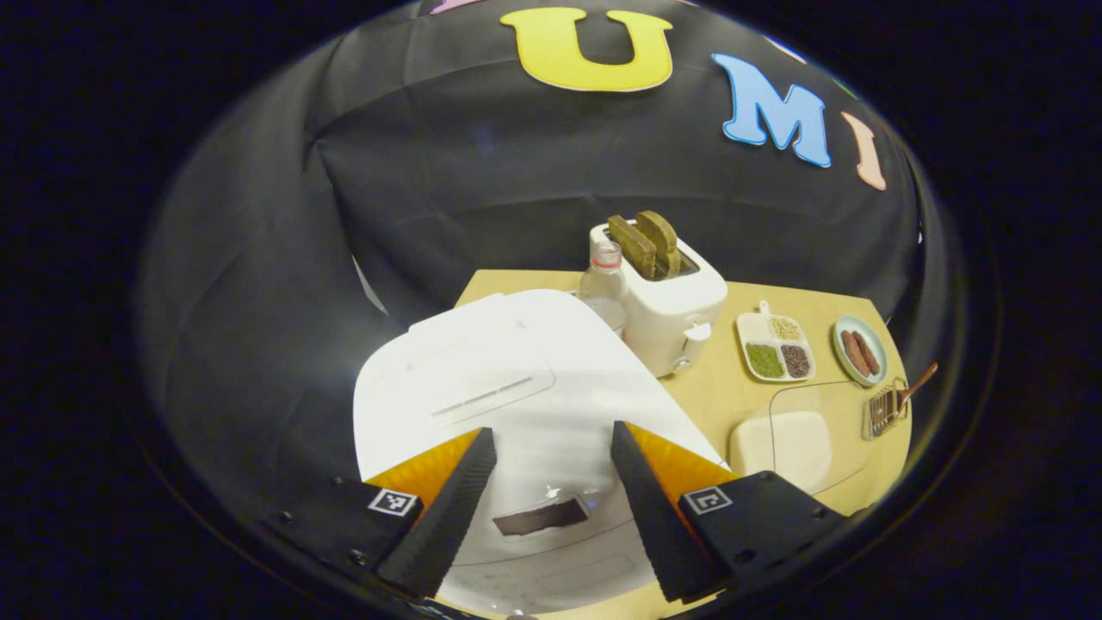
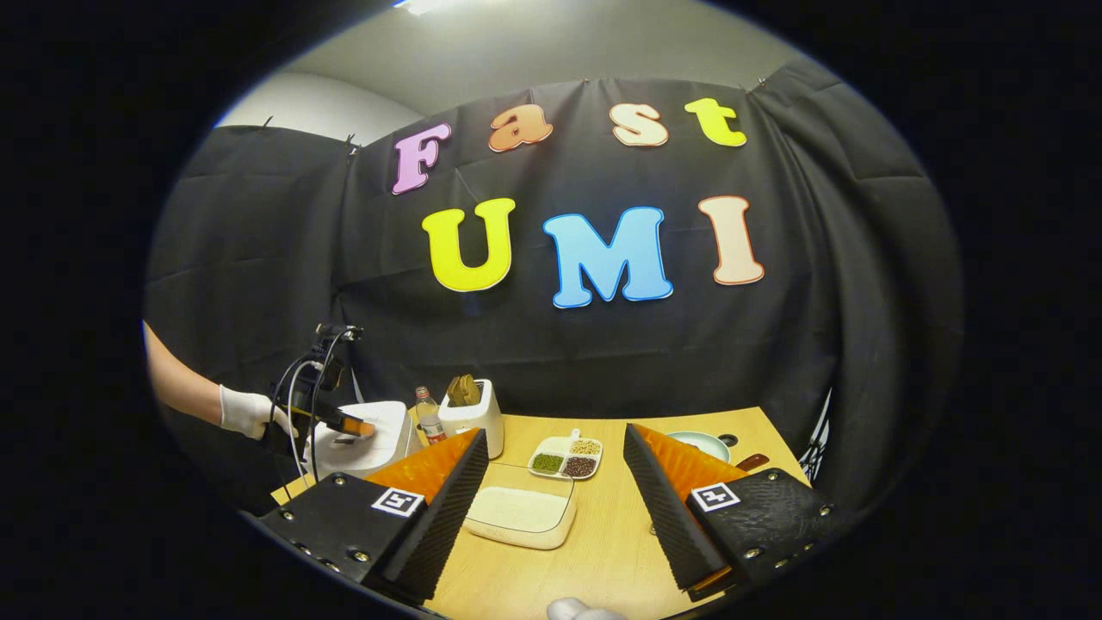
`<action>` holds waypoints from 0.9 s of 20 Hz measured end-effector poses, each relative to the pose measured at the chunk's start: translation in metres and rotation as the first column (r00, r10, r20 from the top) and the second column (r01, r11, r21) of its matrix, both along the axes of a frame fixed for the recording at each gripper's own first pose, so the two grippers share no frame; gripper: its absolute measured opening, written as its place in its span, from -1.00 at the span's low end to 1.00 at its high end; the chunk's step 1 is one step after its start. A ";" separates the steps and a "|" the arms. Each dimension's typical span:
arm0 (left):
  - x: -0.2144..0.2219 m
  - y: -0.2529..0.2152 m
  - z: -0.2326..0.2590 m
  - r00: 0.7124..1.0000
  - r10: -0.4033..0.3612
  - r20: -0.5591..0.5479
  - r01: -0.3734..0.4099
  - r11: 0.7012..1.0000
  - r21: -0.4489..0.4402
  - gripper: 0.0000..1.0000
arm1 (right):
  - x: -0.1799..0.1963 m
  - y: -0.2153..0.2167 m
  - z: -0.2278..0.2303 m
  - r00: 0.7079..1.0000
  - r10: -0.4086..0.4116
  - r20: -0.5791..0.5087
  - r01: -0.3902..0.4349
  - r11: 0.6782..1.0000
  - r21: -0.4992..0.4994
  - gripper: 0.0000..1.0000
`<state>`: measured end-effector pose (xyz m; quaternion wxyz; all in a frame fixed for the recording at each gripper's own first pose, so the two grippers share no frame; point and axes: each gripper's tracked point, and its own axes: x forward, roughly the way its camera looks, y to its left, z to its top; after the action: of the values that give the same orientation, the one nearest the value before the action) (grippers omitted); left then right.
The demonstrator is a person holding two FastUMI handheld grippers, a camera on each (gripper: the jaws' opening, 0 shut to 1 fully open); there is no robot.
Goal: Close the left gripper, press the button to open the rice cooker; take a wooden spoon from the chopstick holder with the right hand, scoop a spoonful of rice and pour it into the rice cooker, then put the wooden spoon back into the chopstick holder.
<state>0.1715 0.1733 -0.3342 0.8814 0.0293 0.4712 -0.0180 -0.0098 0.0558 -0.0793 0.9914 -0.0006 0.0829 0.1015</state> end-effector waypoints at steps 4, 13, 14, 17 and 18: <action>0.015 -0.009 0.054 0.975 0.062 0.212 -0.056 0.998 -0.033 0.96 | 0.004 -0.008 0.016 0.998 -0.042 0.044 0.043 0.999 -0.022 0.94; -0.011 -0.045 0.262 0.724 0.110 0.681 -0.074 0.994 -0.083 0.92 | 0.017 -0.019 0.080 0.968 -0.154 0.196 0.156 0.988 0.004 0.94; -0.018 -0.055 0.275 0.706 0.103 0.701 -0.051 0.994 -0.096 0.91 | 0.017 -0.019 0.087 0.963 -0.162 0.214 0.164 0.986 0.005 0.94; -0.046 -0.072 0.313 0.653 0.085 0.752 -0.023 0.995 -0.093 0.93 | 0.015 -0.021 0.102 0.948 -0.197 0.252 0.201 0.980 0.008 0.94; -0.055 -0.082 0.325 0.644 0.086 0.760 -0.004 0.994 -0.109 0.92 | 0.014 -0.022 0.104 0.944 -0.210 0.256 0.215 0.977 0.010 0.93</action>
<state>0.1164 0.0910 -0.0095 0.9983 -0.0208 0.0550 -0.0049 0.0039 0.0336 0.0246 0.9989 -0.0138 -0.0451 -0.0075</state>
